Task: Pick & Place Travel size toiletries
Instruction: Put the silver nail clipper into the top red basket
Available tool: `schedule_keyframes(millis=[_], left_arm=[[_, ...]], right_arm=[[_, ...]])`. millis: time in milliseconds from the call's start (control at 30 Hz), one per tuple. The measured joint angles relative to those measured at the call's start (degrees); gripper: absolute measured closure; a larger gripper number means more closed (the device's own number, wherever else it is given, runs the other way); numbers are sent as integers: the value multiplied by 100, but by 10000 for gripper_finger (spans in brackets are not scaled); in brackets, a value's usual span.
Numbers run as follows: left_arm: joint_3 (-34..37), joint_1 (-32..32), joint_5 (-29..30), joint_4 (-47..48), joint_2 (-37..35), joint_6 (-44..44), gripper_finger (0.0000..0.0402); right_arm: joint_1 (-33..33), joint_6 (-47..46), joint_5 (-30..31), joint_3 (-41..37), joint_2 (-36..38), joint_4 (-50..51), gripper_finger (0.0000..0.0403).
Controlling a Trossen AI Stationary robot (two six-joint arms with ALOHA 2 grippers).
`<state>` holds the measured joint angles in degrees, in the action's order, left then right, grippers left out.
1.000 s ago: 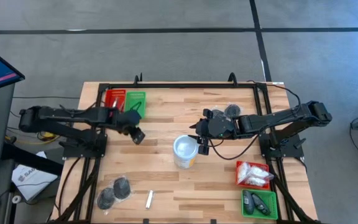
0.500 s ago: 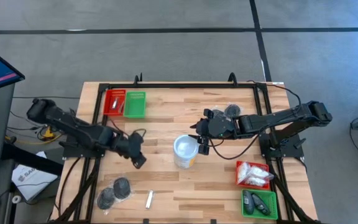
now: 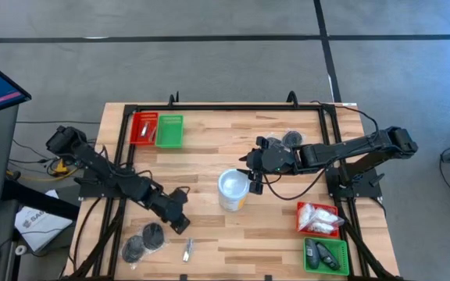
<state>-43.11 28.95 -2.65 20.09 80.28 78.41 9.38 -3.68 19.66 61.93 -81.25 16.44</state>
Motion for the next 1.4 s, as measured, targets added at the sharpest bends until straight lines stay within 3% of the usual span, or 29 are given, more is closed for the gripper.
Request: schedule_keyframes(millis=[133, 433, 933, 1200, 1400], left_arm=[[-2, -4, -381, -614, 131, 11, 289], [-156, 55, -283, -1430, 624, 750, 293], [-1639, 262, -984, -1449, 1958, 627, 345], [-1632, 204, -984, -1078, 1995, 648, 326], [-1626, 225, -1435, -604, 1995, 1097, 305]], right_arm=[[0, -4, 2, 6, 7, 84, 249], [2, -39, 4, 7, 9, 135, 249], [75, -123, 123, -31, 482, 883, 249], [369, -179, 130, -33, 503, 923, 249], [585, -192, 130, -31, 505, 917, 249]])
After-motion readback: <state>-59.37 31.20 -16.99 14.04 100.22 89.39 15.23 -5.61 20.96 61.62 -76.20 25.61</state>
